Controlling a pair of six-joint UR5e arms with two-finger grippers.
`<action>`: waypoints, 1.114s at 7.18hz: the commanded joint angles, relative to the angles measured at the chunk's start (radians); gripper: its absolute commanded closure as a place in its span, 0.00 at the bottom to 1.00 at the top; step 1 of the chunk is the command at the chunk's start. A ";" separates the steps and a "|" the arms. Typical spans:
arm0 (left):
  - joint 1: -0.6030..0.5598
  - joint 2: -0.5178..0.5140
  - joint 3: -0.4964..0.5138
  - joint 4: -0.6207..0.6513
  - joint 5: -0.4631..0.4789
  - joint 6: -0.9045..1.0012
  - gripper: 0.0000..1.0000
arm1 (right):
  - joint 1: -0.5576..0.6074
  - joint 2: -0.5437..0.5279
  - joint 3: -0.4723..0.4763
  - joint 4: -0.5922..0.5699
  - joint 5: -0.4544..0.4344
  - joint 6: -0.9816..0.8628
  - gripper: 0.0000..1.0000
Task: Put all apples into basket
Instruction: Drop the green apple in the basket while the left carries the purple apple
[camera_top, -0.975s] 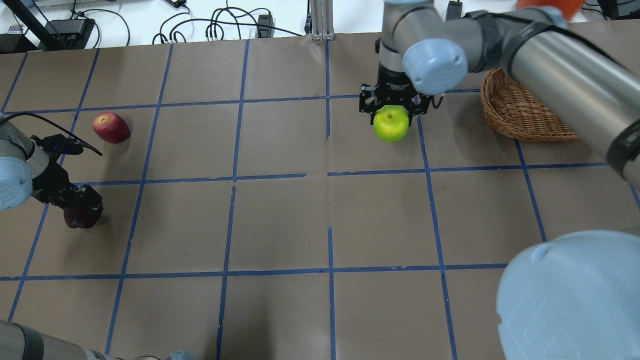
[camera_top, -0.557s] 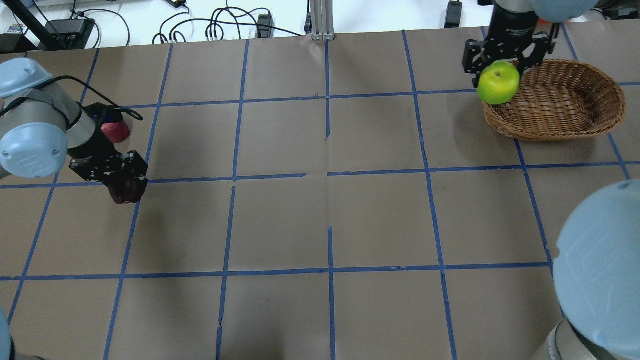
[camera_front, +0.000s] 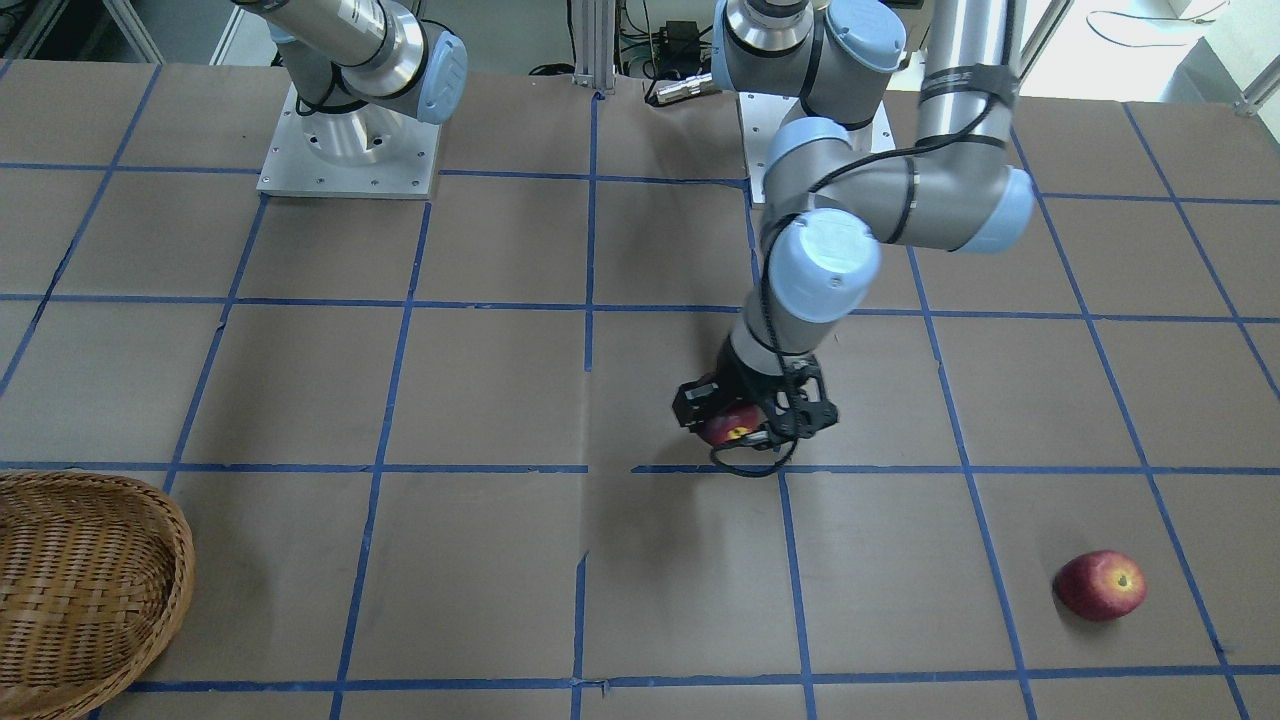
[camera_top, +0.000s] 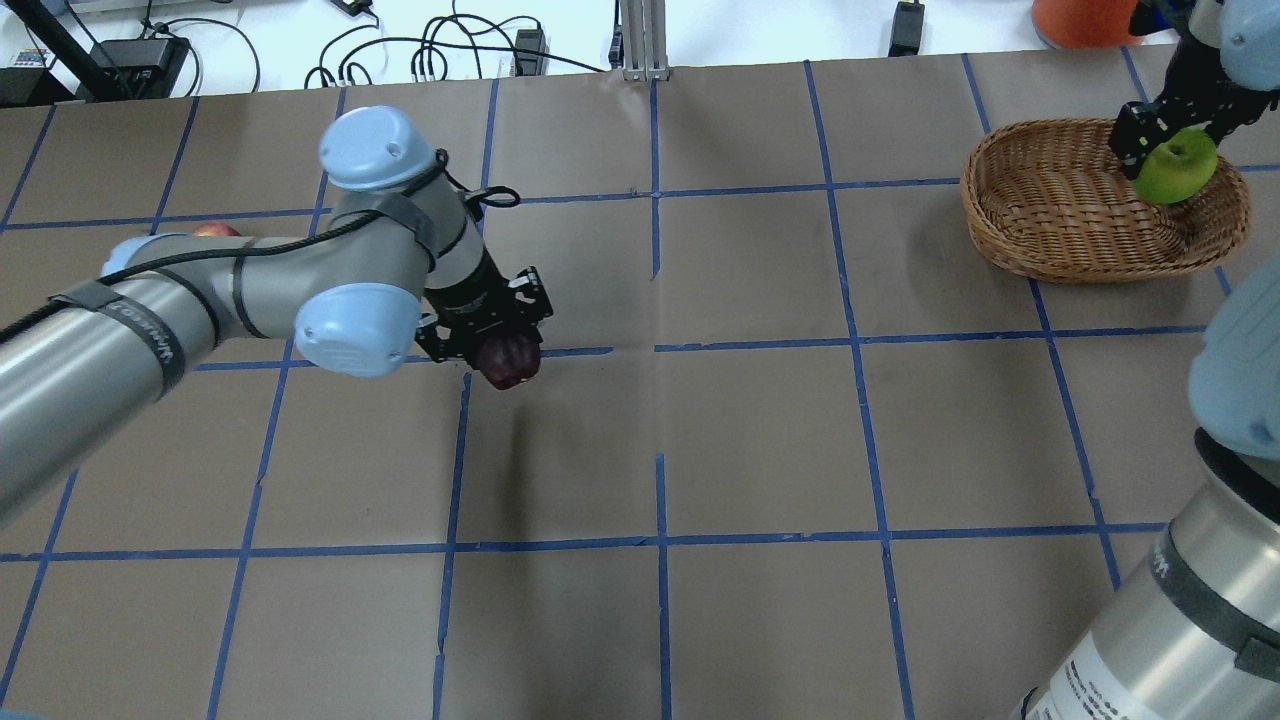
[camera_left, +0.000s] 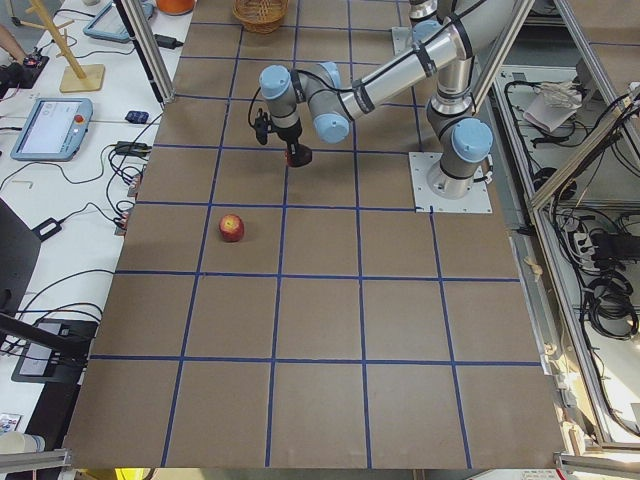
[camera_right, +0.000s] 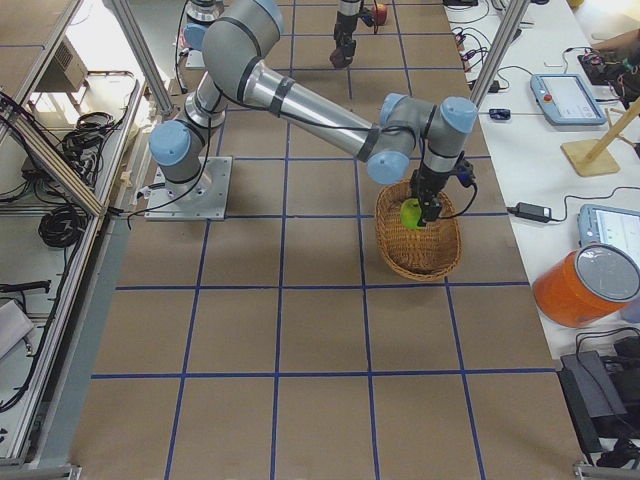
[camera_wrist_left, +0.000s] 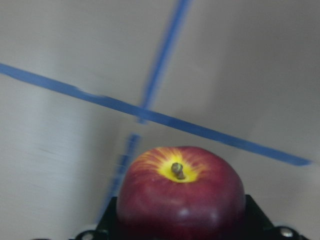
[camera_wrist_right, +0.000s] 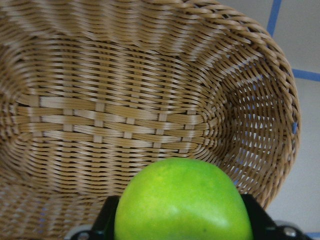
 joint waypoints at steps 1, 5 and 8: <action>-0.127 -0.083 -0.004 0.223 -0.074 -0.288 0.83 | -0.062 0.097 -0.005 -0.155 0.002 -0.075 0.70; -0.090 -0.091 0.015 0.220 -0.120 -0.323 0.00 | -0.032 0.017 -0.005 -0.064 0.008 -0.059 0.00; 0.077 -0.039 0.187 -0.121 -0.138 0.013 0.00 | 0.109 -0.126 0.005 0.268 0.138 0.160 0.00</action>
